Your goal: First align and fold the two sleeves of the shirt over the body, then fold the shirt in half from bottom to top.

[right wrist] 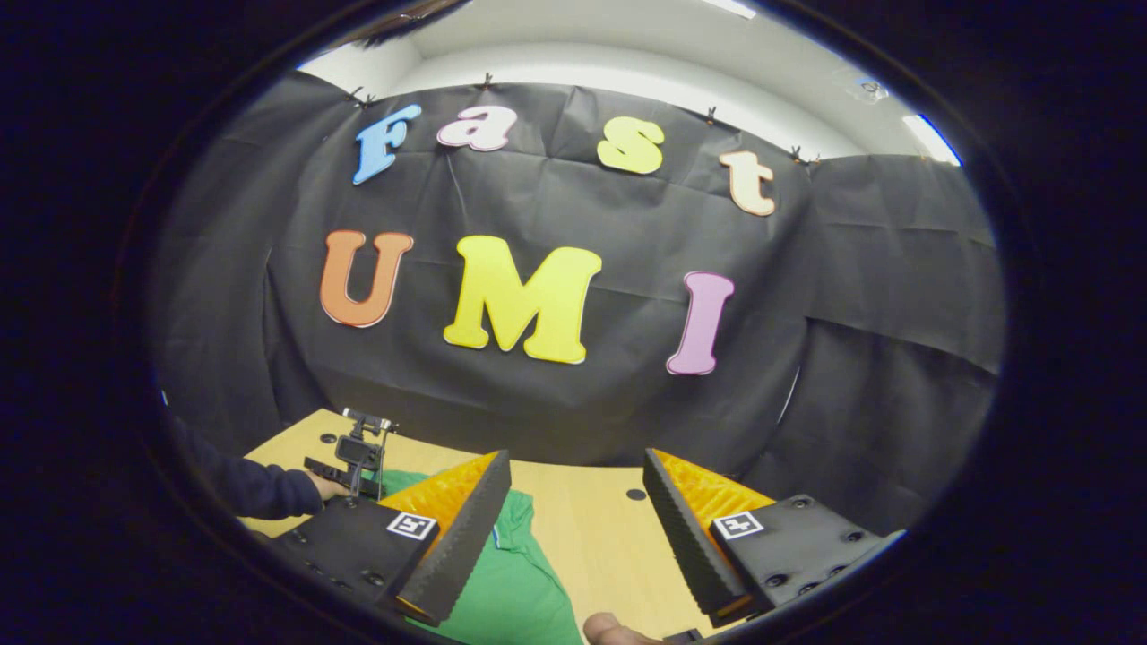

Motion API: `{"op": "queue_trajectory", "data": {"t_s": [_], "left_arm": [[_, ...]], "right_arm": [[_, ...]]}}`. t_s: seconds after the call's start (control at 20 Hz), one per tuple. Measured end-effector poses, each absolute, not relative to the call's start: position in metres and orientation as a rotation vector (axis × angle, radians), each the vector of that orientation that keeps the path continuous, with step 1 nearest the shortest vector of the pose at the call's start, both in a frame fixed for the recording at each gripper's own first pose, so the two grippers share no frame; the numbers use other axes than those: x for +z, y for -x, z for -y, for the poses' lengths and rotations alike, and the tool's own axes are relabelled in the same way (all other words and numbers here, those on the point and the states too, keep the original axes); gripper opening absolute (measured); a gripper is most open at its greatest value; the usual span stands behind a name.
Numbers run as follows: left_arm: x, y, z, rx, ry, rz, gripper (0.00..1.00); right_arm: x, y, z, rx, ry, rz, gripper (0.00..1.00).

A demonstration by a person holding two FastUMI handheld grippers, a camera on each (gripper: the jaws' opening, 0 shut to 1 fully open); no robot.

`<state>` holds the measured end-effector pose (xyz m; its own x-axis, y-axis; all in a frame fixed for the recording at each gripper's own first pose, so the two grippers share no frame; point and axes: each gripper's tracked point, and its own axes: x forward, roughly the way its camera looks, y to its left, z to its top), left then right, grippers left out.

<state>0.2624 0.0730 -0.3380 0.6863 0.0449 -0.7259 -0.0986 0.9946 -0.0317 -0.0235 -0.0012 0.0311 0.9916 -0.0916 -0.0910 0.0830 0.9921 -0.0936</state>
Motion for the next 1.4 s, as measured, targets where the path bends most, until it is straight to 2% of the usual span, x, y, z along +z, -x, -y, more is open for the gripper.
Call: {"op": "queue_trajectory", "data": {"t_s": [0.1, 0.15, 0.2, 0.35, 0.85, 1.15, 1.4], "left_arm": [[-0.338, -0.260, -0.073, 0.074, 0.050, -0.832, 0.45], [-0.337, -0.259, -0.076, 0.080, 0.034, -0.842, 0.35], [-0.338, -0.259, -0.074, 0.077, 0.027, -0.847, 0.19], [-0.335, -0.257, -0.071, 0.073, -0.006, -0.864, 0.14], [-0.295, -0.258, -0.057, 0.068, -0.113, -0.812, 0.09], [-0.270, -0.264, -0.014, 0.018, -0.198, -0.757, 0.09], [-0.279, -0.266, 0.036, -0.056, -0.297, -0.757, 0.10]], "right_arm": [[0.028, 0.027, 0.011, -0.110, 0.078, -0.106, 0.95], [0.027, 0.028, 0.014, -0.118, 0.077, -0.110, 0.95], [0.025, 0.029, 0.017, -0.121, 0.075, -0.118, 0.95], [0.020, 0.035, 0.025, -0.128, 0.066, -0.132, 0.96], [0.010, 0.042, 0.043, -0.143, 0.044, -0.158, 0.96], [0.002, 0.044, 0.048, -0.152, 0.022, -0.185, 0.95], [-0.007, 0.044, 0.053, -0.168, 0.030, -0.211, 0.96]]}}
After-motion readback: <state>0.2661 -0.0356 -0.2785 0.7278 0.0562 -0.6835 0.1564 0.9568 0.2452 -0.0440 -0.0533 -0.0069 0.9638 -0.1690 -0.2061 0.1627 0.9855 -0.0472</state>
